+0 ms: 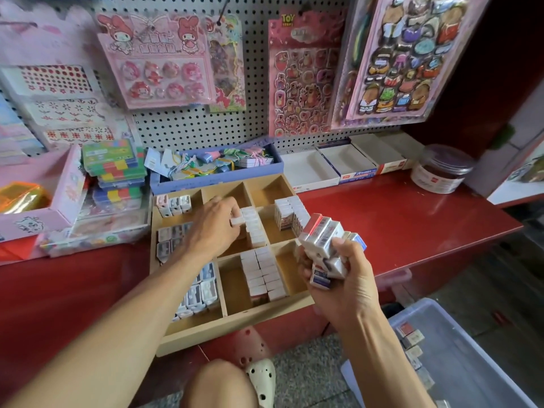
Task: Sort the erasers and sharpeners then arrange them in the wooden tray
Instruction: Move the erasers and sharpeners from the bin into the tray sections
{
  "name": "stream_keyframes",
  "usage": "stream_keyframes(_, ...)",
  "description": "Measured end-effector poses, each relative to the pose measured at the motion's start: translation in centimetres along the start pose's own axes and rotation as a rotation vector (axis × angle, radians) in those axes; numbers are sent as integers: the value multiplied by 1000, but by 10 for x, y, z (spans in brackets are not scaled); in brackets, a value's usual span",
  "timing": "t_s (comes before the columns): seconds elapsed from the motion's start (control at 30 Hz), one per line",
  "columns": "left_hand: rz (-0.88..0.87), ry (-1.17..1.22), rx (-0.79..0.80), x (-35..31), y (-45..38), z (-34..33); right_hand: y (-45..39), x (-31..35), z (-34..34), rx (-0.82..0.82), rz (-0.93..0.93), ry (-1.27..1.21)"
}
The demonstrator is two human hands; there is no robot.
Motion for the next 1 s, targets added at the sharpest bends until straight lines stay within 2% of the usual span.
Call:
stream_keyframes(0.17,60,18,16,2,3,7,5,-3,-2,-15,-20,35)
stream_keyframes(0.2,56,60,-18,-2,8,13,6,-4,-3,-20,-28,41)
stream_keyframes(0.27,-14,291,-23,-19,19,18,8,-5,-6,-10,-36,45)
stream_keyframes(0.33,-132,574,130,-48,33,12,10,-6,-11,5,-43,60)
stream_keyframes(0.4,-203,712,299,-75,46,3,12,-7,-13,11,-41,78)
stream_keyframes(0.47,-239,728,361,-88,52,0,16,-5,-19,20,-38,107)
stream_keyframes(0.7,-194,644,298,-98,51,12,26,1,-23,-36,-46,108)
stream_keyframes(0.8,-153,709,244,-95,49,15,26,0,-24,-43,-47,32)
stream_keyframes(1.0,-113,798,237,-92,49,14,24,1,-18,-40,-15,2)
Point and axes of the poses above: each hand's wrist, its own y-axis away from the middle knuckle, its own z-axis out of the back of the hand, x = y × z, the point moved 9 cm from there along -y, towards the middle knuckle, and after that the axes turned 14 degrees about x, right-handed, at the moved point
